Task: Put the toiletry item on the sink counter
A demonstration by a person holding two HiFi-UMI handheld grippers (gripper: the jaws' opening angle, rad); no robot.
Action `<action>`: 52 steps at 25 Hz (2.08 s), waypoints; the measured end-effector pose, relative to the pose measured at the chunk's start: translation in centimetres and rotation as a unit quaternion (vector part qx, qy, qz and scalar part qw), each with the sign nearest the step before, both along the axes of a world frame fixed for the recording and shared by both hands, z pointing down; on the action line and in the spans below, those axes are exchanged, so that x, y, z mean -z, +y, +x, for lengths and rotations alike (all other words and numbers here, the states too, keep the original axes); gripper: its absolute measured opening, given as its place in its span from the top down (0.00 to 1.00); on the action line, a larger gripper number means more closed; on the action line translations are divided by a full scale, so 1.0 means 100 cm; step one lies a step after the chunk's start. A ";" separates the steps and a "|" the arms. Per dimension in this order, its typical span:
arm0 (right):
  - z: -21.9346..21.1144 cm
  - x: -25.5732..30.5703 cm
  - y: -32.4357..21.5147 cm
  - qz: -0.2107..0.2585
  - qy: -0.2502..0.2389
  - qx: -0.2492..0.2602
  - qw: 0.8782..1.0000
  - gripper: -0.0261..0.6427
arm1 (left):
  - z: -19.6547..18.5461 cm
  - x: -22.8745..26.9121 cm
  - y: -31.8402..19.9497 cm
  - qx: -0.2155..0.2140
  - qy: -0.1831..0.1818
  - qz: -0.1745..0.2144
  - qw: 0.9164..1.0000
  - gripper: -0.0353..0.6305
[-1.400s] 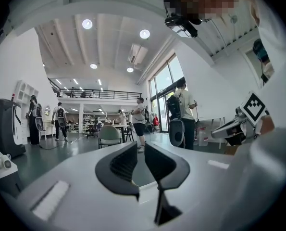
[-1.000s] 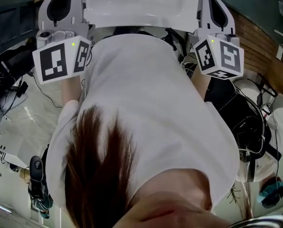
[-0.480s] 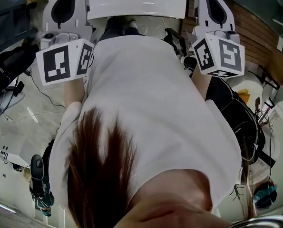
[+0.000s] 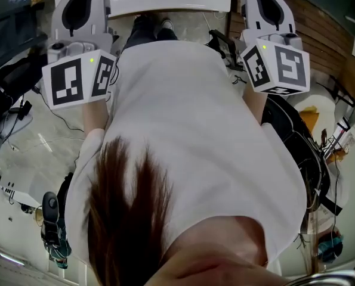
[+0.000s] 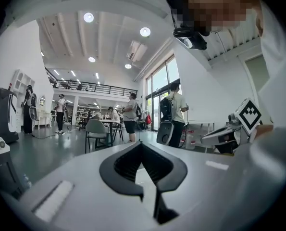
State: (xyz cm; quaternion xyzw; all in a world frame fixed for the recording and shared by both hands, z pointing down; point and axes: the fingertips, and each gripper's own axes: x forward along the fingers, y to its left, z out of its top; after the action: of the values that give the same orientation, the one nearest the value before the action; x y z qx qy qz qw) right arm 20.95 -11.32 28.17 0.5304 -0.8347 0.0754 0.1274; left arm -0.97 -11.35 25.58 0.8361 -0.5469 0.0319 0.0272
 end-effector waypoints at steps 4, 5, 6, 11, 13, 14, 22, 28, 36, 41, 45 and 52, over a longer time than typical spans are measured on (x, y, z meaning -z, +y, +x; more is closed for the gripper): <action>-0.006 0.000 0.005 0.006 -0.010 0.019 1.000 0.94 | 0.010 0.001 0.008 -0.027 -0.005 0.008 1.000 0.93; -0.007 0.000 0.006 0.006 -0.012 0.023 1.000 0.94 | 0.014 0.002 0.010 -0.035 -0.007 0.012 0.999 0.93; -0.007 0.000 0.006 0.005 -0.012 0.027 1.000 0.94 | 0.017 0.002 0.012 -0.042 -0.012 0.015 0.999 0.93; -0.013 -0.006 0.007 -0.002 -0.016 0.044 0.999 0.94 | 0.027 -0.004 0.016 -0.062 -0.034 0.013 0.997 0.93; -0.016 -0.008 0.009 -0.007 -0.018 0.053 0.998 0.94 | 0.029 -0.005 0.016 -0.065 -0.033 0.011 0.997 0.93; -0.017 -0.010 0.009 -0.010 -0.019 0.056 0.998 0.94 | 0.031 -0.005 0.016 -0.067 -0.032 0.011 0.997 0.93; -0.005 -0.018 0.007 -0.018 -0.014 0.053 0.998 0.94 | 0.044 -0.007 0.013 -0.074 -0.027 0.011 0.997 0.93; -0.003 -0.015 0.002 -0.014 -0.013 0.047 0.999 0.94 | 0.040 -0.004 0.006 -0.070 -0.026 0.009 0.997 0.93; 0.001 -0.011 0.001 -0.009 -0.012 0.035 0.999 0.94 | 0.045 -0.003 0.002 -0.080 -0.024 0.008 0.996 0.93; -0.002 -0.012 0.002 -0.010 -0.009 0.036 0.999 0.94 | 0.044 -0.002 0.003 -0.083 -0.024 0.010 0.996 0.93; -0.002 -0.012 0.003 -0.011 -0.019 0.033 0.999 0.94 | 0.039 -0.002 0.004 -0.078 -0.024 0.011 0.997 0.93; -0.003 -0.009 0.002 -0.011 -0.026 0.038 0.999 0.94 | 0.036 0.001 0.003 -0.074 -0.017 0.016 0.997 0.93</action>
State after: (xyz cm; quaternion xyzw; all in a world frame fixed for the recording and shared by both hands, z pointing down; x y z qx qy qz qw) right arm 20.67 -11.16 29.10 0.4946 -0.8565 0.0933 0.1144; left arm 2.67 -11.06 25.53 0.8740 -0.4842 0.0397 0.0023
